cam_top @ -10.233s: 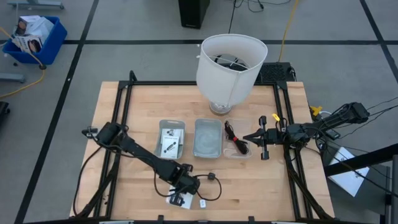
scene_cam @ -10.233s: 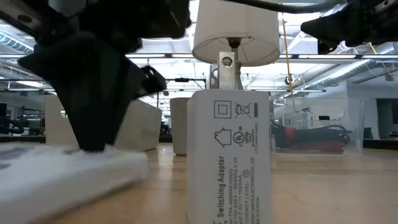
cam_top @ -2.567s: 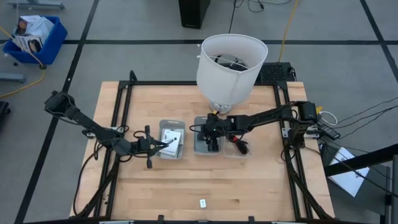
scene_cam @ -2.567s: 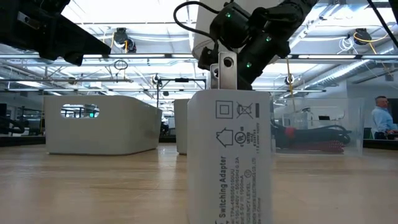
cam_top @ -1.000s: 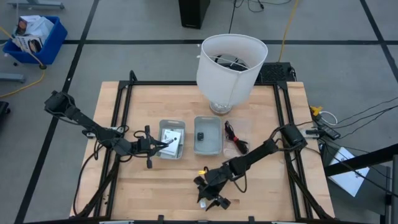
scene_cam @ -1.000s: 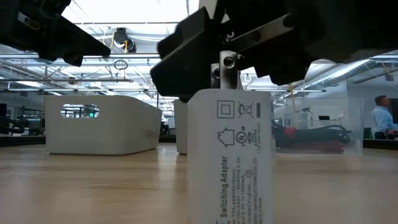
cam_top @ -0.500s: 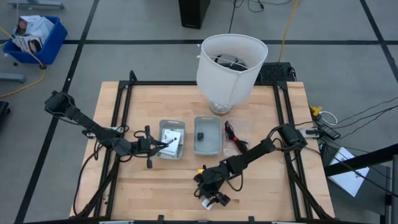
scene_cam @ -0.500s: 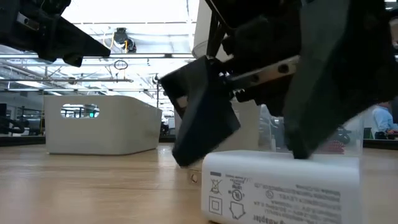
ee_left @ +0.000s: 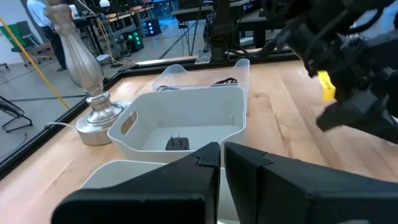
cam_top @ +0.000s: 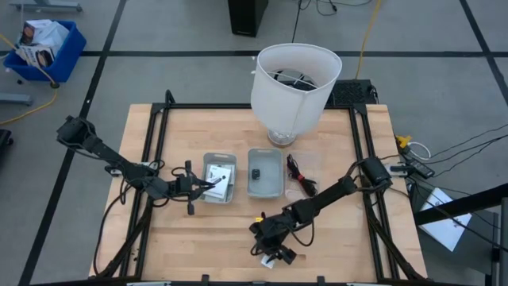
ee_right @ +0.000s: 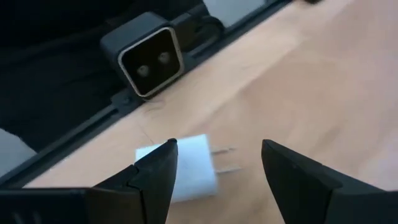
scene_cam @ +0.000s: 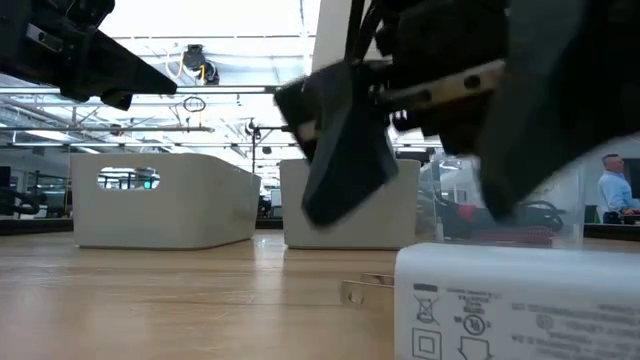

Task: Pick and place items into bin
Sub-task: Put the white charger adapter into the right gray bin

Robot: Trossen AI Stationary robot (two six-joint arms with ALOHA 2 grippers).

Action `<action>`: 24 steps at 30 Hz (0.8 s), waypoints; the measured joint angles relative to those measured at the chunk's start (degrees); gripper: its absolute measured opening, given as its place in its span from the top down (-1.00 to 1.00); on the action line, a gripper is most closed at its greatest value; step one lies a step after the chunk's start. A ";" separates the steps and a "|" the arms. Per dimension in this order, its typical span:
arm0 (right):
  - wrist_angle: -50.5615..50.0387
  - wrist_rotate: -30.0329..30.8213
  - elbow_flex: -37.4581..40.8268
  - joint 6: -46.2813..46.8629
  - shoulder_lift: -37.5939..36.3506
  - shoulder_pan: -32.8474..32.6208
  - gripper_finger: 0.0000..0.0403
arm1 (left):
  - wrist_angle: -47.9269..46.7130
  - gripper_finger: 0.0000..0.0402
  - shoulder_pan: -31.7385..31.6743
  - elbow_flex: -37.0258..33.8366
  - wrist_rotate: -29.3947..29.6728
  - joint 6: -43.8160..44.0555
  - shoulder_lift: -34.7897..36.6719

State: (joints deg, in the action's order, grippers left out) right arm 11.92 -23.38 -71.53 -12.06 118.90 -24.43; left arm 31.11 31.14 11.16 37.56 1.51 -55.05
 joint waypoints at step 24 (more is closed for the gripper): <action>-5.73 9.69 -0.10 4.12 -1.24 -4.79 -0.12 | -0.69 0.85 0.01 0.00 0.00 1.23 0.00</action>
State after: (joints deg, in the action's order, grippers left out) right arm 6.19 -13.69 -71.63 -7.94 117.66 -29.23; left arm 30.43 31.15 11.16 37.56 2.74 -55.05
